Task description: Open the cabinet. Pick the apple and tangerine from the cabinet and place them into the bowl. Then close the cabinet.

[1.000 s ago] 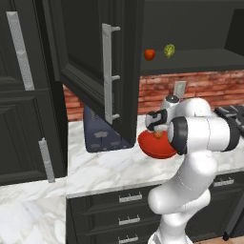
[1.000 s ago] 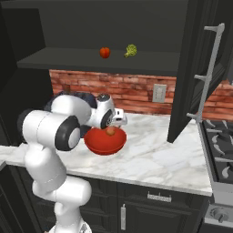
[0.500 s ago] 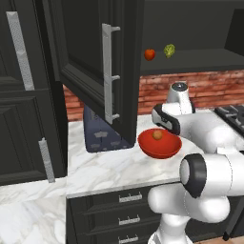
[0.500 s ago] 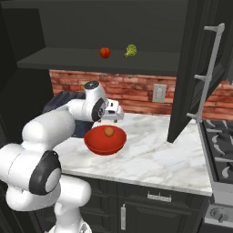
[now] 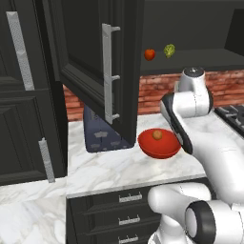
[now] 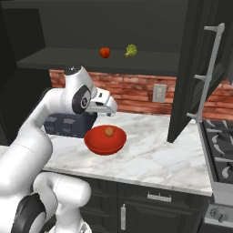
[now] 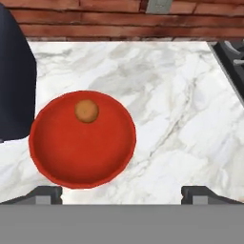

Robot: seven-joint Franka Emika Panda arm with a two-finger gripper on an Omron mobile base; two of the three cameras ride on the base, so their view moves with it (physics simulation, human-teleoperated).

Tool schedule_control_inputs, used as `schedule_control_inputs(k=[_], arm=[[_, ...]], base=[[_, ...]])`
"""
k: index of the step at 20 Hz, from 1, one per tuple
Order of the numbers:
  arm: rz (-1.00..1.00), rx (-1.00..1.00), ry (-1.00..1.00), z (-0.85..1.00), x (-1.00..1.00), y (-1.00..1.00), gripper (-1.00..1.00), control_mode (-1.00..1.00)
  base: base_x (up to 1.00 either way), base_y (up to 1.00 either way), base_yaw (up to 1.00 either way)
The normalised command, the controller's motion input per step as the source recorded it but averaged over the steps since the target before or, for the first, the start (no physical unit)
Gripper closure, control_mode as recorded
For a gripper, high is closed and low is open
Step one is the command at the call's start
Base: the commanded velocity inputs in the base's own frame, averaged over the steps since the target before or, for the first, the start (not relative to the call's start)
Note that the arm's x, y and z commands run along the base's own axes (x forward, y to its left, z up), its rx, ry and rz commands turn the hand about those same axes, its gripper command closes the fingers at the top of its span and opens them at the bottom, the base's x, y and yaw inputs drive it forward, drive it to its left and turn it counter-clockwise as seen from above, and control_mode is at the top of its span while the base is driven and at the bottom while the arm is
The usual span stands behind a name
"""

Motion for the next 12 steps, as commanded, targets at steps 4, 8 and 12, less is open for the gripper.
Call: schedule_control_inputs(k=[4,8,12], arm=[[-0.01,0.0,-0.12,1.0,-0.62,0.0,-1.0,-1.0],[0.0,-0.01,-0.15,1.0,-0.38,0.04,-1.0,-1.0],[0.0,-0.07,-0.25,1.0,-0.27,0.13,-1.0,-1.0]], base=[[0.0,0.0,0.0],[0.0,0.0,0.0],[0.0,0.0,0.0]])
